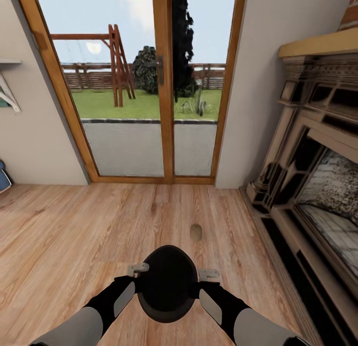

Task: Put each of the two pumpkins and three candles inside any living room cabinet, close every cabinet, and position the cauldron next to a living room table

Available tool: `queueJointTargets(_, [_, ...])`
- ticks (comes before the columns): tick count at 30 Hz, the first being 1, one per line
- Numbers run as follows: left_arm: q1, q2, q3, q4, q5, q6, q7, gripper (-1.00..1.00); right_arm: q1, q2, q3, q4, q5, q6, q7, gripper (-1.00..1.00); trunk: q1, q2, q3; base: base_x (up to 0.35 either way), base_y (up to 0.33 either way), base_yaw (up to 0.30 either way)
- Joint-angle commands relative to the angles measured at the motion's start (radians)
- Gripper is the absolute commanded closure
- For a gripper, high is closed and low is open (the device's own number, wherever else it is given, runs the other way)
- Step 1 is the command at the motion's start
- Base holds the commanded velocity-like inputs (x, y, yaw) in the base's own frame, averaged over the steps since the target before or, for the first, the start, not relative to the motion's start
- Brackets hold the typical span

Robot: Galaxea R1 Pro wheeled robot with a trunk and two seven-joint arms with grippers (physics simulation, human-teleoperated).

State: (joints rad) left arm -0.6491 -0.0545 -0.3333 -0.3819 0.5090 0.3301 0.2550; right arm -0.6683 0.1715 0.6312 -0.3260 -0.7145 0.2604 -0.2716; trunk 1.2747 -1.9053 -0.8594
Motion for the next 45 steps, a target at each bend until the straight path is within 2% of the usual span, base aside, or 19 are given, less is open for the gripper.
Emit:
queueJointTargets(1, [0.000, 0.001, -0.004, -0.004, 0.008, 0.003, 0.009, 1.00, 0.000, -0.001, 0.009, -0.001, -0.003, 0.005, -0.011, 1.00, -0.004, 0.007, 0.002, 0.000, 0.000, 0.000])
queueJointTargets(13, [-0.001, 0.002, -0.004, -0.004, 0.008, 0.003, 0.009, 1.00, 0.000, -0.002, 0.009, -0.001, -0.002, -0.009, -0.012, 1.00, -0.050, 0.091, 0.040, 0.000, 0.000, 0.000])
queueJointTargets(20, [-0.001, 0.002, -0.003, -0.005, 0.008, 0.003, 0.009, 1.00, 0.000, -0.003, 0.009, -0.001, -0.002, -0.014, -0.014, 1.00, -0.050, 0.091, 0.041, 0.007, 0.000, 0.029])
queueJointTargets(34, [-0.001, 0.002, -0.002, -0.005, 0.008, 0.003, 0.009, 1.00, 0.000, -0.002, 0.010, -0.001, -0.002, -0.012, -0.017, 1.00, -0.050, 0.091, 0.051, 0.019, 0.000, 0.224])
queueJointTargets(45, [-0.001, 0.001, -0.005, -0.005, 0.007, 0.003, 0.009, 1.00, 0.000, -0.001, 0.010, -0.001, -0.002, -0.010, -0.017, 1.00, -0.050, 0.091, 0.059, -0.227, 0.000, 0.236])
